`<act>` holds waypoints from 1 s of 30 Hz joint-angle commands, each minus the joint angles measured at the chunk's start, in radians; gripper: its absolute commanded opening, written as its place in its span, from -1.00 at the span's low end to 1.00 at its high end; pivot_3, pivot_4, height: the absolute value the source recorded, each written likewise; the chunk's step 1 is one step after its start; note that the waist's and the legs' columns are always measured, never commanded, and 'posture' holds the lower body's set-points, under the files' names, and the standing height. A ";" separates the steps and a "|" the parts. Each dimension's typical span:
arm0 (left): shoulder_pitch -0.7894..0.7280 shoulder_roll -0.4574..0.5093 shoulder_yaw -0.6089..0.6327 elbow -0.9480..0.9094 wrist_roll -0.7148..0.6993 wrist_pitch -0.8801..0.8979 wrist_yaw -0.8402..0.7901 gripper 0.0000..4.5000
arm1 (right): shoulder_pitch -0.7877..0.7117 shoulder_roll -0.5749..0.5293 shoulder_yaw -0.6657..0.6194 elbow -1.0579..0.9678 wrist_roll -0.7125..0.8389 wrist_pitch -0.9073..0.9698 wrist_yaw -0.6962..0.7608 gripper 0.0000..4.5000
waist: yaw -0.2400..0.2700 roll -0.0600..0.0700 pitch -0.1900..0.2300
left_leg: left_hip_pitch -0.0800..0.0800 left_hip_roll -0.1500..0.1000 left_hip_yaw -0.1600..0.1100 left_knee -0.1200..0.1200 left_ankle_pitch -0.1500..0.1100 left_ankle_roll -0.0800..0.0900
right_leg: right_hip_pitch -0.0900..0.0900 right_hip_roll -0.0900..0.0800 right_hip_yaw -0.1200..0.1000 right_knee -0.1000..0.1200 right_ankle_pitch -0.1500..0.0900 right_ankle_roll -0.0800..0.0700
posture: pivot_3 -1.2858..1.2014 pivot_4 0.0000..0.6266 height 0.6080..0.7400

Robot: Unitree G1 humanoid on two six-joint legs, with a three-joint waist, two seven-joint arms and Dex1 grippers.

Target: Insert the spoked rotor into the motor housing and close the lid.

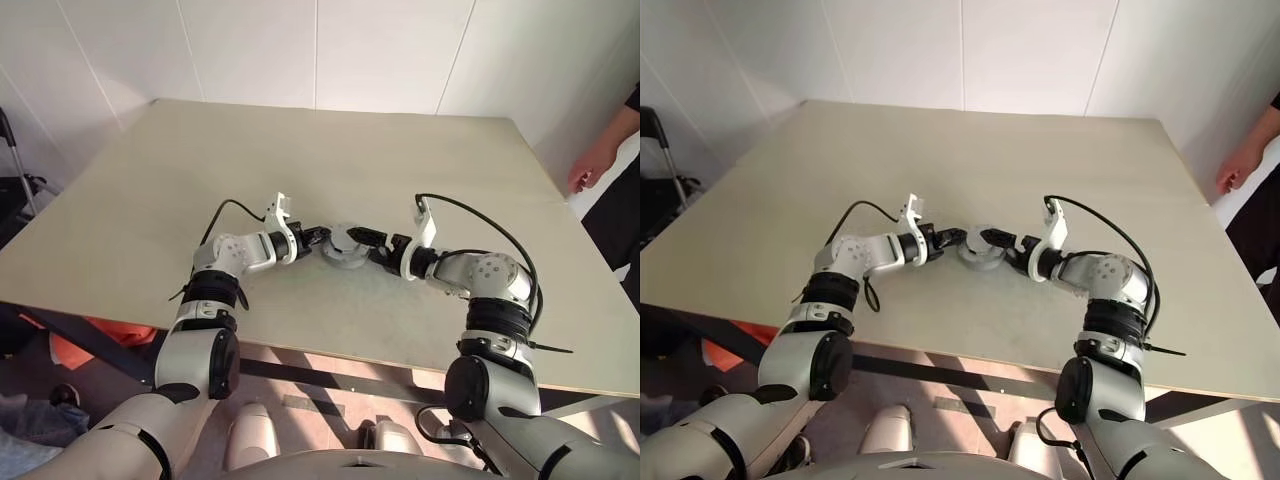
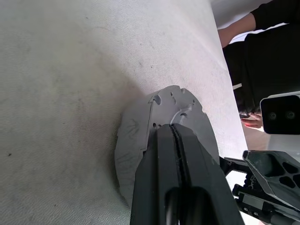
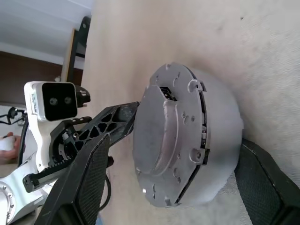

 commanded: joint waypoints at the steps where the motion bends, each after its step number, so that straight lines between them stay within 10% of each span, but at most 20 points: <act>1: -0.030 0.007 -0.008 -0.004 0.007 -0.008 -0.011 -1.00 | -0.053 0.051 0.037 0.033 0.046 -0.015 0.010 1.00 | 0.000 0.000 0.000 | 0.000 0.000 0.000 -0.001 0.000 0.000 | -0.001 0.000 0.000 0.000 0.000 0.000 | 0.03 -1.00 1.00; 7: -0.028 0.013 -0.007 -0.006 0.013 -0.011 -0.011 -1.00 | -0.096 0.074 0.074 0.098 0.025 -0.083 0.008 1.00 | -0.002 0.000 0.000 | 0.000 0.001 0.000 -0.005 0.002 -0.003 | -0.003 0.002 0.000 0.000 -0.001 -0.001 | 0.03 -1.00 1.00; 15: -0.018 0.026 0.048 -0.015 -0.010 -0.045 0.000 -1.00 | -0.120 0.024 0.079 0.152 0.019 -0.132 -0.018 0.05 | 0.003 0.000 0.000 | -0.002 0.001 0.000 -0.006 0.002 -0.003 | -0.004 0.002 -0.001 -0.001 -0.001 -0.002 | 0.03 -1.00 1.00; 30: 0.081 0.026 0.235 -0.146 -0.178 -0.048 0.033 -1.00 | -0.311 0.088 -0.124 0.194 0.205 -0.173 -0.149 0.02 | 0.003 0.001 0.001 | -0.011 0.001 0.000 -0.005 0.002 -0.003 | -0.012 0.001 -0.002 0.002 -0.001 -0.002 | 0.03 -1.00 1.00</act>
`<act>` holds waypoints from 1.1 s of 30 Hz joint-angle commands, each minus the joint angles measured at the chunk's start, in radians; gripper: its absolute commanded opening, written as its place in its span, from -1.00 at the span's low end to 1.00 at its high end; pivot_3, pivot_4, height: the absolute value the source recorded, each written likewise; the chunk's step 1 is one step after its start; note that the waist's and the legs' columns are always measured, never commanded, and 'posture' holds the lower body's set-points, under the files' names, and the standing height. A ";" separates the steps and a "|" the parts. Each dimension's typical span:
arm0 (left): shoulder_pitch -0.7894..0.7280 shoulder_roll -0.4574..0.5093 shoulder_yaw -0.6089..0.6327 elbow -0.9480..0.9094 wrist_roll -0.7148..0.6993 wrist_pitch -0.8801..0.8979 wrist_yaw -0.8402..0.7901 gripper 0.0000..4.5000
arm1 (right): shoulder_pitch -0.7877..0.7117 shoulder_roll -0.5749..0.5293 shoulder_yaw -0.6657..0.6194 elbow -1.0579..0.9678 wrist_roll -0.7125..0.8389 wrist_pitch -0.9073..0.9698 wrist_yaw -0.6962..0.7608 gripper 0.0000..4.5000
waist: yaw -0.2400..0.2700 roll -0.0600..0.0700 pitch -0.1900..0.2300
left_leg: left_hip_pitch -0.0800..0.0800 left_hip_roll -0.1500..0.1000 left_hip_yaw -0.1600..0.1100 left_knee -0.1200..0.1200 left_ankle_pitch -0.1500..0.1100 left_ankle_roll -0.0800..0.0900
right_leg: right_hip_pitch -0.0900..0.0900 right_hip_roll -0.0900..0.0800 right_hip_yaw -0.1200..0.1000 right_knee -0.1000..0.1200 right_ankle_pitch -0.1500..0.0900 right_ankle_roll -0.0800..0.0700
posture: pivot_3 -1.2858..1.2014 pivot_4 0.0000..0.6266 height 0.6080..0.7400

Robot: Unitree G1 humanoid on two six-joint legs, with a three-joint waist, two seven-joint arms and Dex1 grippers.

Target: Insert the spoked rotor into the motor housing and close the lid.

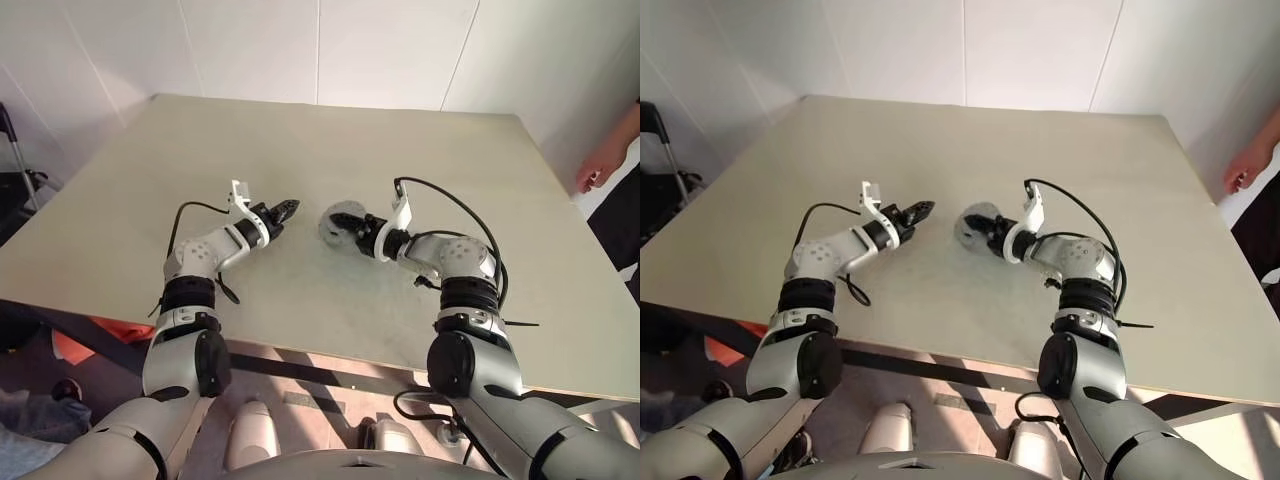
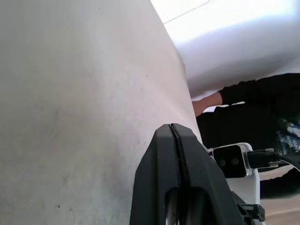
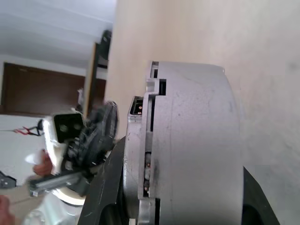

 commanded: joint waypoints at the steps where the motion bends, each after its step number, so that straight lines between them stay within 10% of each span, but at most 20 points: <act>1: 0.031 -0.015 0.005 -0.070 -0.034 0.009 0.031 -1.00 | -0.131 0.040 -0.051 -0.004 0.113 -0.028 -0.032 0.02 | -0.001 0.000 0.000 | 0.000 0.001 0.000 0.000 0.000 0.000 | 0.000 0.000 0.000 0.000 0.000 0.000 | 0.03 -1.00 1.00; 4: 0.070 -0.039 0.037 -0.130 -0.101 0.034 0.035 -1.00 | -0.188 0.072 -0.061 0.031 0.142 -0.042 -0.067 0.02 | 0.000 0.000 0.000 | 0.000 0.001 0.000 0.000 0.000 0.001 | 0.000 0.001 -0.001 0.000 0.000 0.000 | 0.03 -1.00 1.00; 15: 0.172 -0.090 0.114 -0.334 -0.418 0.179 0.061 0.57 | -0.220 0.070 0.038 0.191 0.093 -0.076 -0.048 0.01 | 0.004 0.000 0.000 | -0.008 0.001 -0.004 0.005 -0.001 0.001 | 0.000 -0.001 -0.008 0.001 0.000 0.000 | 0.03 -1.00 1.00; 33: 0.185 -0.047 0.069 -0.236 -0.501 0.181 0.062 0.57 | -0.220 0.041 0.079 0.193 0.105 -0.088 -0.038 0.01 | 0.002 -0.001 0.001 | -0.008 0.002 -0.005 0.012 0.000 0.000 | 0.001 -0.001 -0.007 0.003 0.001 0.002 | 0.03 -1.00 1.00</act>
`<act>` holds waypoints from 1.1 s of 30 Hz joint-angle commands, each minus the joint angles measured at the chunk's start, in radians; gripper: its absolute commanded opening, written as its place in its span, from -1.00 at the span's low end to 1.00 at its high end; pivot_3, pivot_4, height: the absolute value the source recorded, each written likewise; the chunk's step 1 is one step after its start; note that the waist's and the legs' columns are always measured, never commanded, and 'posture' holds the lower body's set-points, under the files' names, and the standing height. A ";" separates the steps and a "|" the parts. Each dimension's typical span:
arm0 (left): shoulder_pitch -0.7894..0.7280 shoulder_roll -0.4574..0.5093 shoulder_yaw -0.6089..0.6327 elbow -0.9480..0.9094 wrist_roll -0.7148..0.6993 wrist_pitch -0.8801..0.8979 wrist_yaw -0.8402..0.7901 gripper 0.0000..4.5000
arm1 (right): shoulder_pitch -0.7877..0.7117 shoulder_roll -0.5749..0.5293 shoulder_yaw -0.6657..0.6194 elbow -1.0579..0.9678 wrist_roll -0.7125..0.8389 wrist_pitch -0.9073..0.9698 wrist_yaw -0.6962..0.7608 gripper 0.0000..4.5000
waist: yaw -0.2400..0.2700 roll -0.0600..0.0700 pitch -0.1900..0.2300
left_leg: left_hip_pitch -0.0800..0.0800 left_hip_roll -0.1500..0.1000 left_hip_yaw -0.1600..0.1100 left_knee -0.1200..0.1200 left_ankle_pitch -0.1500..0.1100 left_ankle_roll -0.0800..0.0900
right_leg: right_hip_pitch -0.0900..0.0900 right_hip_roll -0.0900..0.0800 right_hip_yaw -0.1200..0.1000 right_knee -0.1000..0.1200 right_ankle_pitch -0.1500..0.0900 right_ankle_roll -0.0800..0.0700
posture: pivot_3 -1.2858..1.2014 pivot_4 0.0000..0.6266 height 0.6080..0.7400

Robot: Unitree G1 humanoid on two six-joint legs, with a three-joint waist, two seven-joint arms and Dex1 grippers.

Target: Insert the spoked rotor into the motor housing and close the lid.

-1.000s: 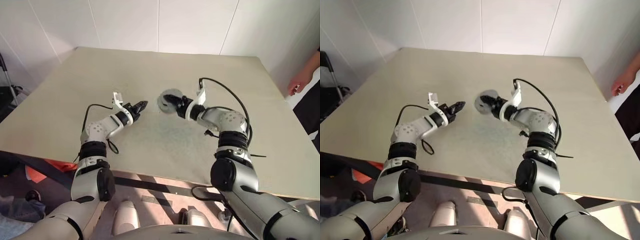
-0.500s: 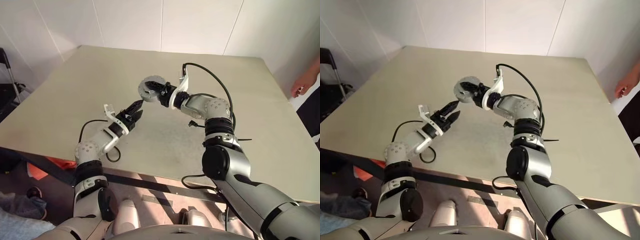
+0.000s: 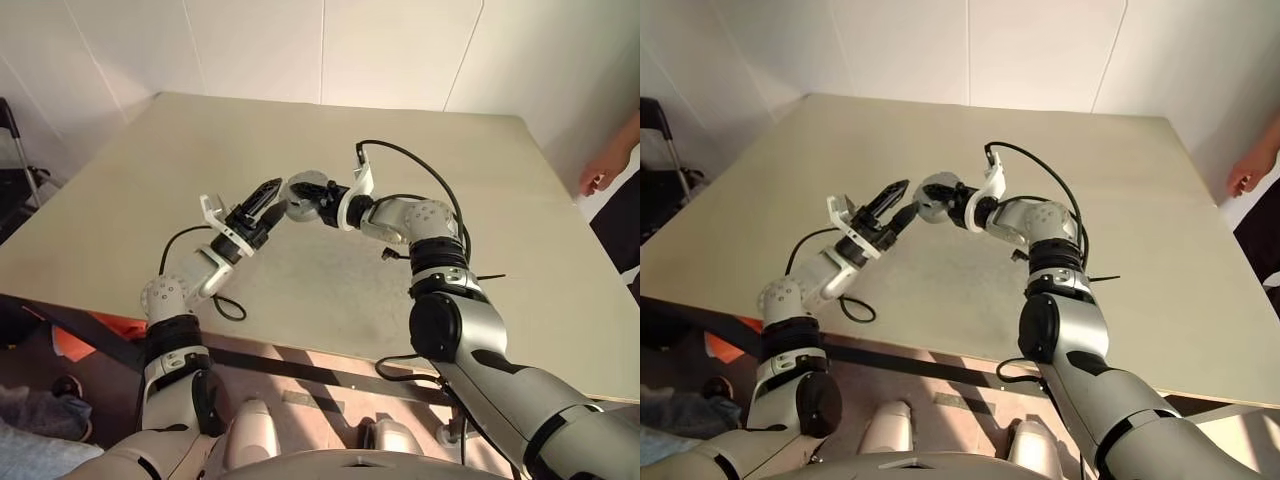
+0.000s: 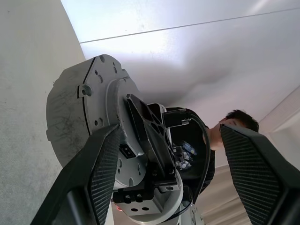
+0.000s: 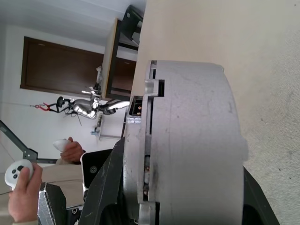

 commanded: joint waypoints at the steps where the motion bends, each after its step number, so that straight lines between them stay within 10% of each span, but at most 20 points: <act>1: 0.006 0.007 -0.032 0.011 -0.004 -0.001 -0.017 0.57 | -0.035 0.001 -0.013 -0.049 0.047 0.004 0.016 0.01 | 0.000 0.000 0.000 | 0.000 0.000 0.000 0.000 0.000 0.000 | 0.000 0.000 0.000 0.000 0.000 0.001 | 0.03 -1.00 1.00; 33: 0.027 0.022 -0.090 0.001 -0.046 -0.039 -0.067 0.57 | -0.103 0.010 -0.079 -0.151 0.190 0.080 -0.080 0.01 | -0.001 0.000 0.000 | 0.000 0.000 0.000 0.002 0.000 0.000 | 0.001 0.000 0.000 0.002 0.001 0.001 | 0.03 -1.00 1.00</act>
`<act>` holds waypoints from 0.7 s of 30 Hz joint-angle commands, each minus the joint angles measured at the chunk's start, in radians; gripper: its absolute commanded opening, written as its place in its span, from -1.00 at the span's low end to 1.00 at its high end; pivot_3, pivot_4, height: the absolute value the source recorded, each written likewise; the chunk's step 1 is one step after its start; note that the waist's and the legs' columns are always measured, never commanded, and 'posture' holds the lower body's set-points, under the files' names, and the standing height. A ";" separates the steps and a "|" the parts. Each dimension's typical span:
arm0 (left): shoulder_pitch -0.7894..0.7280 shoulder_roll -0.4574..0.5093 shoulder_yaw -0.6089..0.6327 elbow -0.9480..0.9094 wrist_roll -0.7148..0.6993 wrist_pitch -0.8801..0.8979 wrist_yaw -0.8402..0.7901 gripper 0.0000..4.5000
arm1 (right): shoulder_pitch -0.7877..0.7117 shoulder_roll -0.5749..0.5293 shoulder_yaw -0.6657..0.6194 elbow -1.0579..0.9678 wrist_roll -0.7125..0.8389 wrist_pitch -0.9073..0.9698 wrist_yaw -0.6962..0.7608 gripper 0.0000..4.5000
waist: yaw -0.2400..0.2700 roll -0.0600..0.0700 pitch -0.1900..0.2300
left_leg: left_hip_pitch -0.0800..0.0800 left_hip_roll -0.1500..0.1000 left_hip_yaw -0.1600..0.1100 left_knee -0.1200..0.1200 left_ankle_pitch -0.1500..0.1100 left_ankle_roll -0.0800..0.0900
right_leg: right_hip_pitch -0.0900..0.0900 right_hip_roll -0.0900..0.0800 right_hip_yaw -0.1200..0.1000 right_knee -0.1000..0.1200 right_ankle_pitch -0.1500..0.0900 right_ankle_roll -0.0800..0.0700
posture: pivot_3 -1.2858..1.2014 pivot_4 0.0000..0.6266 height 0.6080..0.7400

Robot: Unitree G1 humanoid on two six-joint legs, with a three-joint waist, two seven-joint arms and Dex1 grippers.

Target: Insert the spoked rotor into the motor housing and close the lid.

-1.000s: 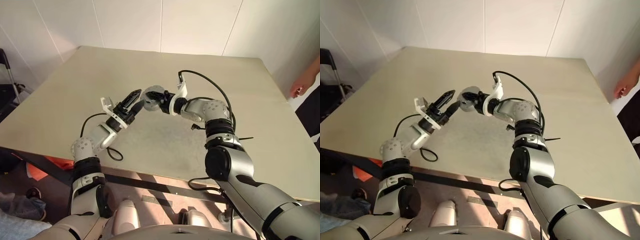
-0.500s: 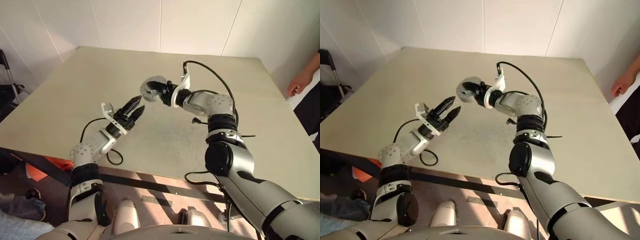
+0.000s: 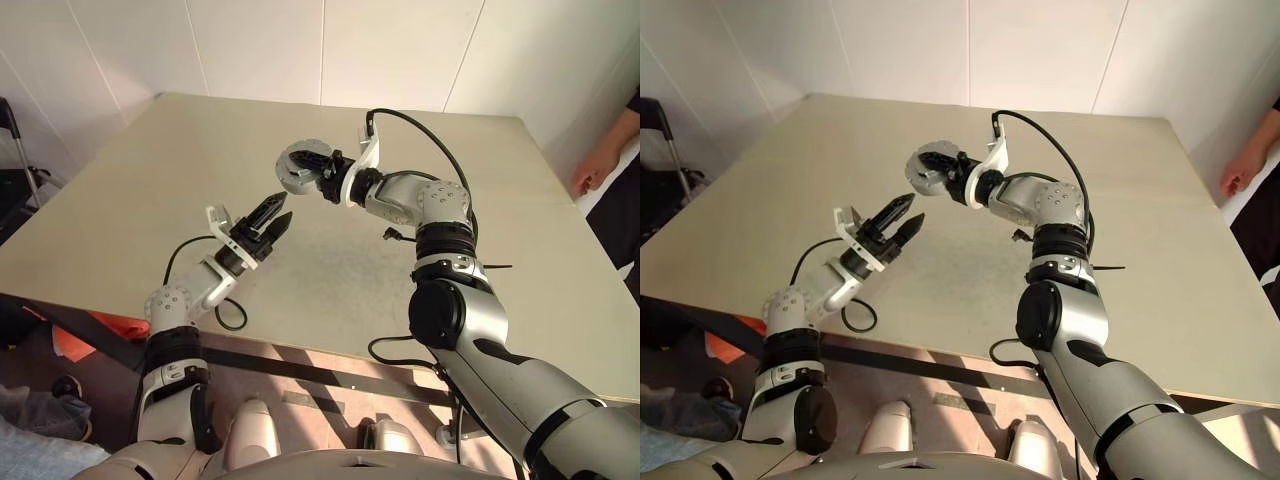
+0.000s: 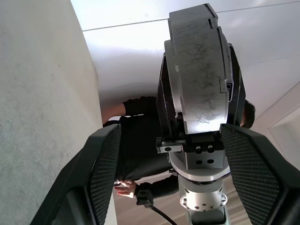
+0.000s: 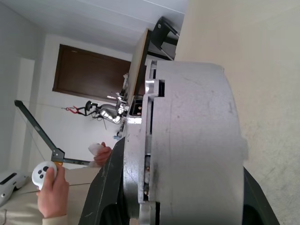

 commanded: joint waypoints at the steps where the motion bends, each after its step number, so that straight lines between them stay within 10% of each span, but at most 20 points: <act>1: -0.043 0.007 -0.008 0.001 -0.020 -0.007 -0.025 0.57 | -0.028 0.007 0.006 -0.079 0.054 0.010 0.019 0.01 | 0.000 0.000 0.000 | 0.000 0.000 0.000 0.000 0.000 0.000 | 0.000 0.000 0.000 0.000 0.000 0.000 | 0.03 -1.00 1.00; 21: -0.108 0.042 -0.005 0.077 -0.010 -0.018 -0.071 0.57 | 0.007 0.011 0.038 -0.113 0.045 0.014 0.022 0.01 | 0.001 0.000 0.000 | 0.000 0.000 0.000 0.002 0.000 0.000 | 0.000 0.000 0.000 0.001 0.000 0.000 | 0.03 -1.00 1.00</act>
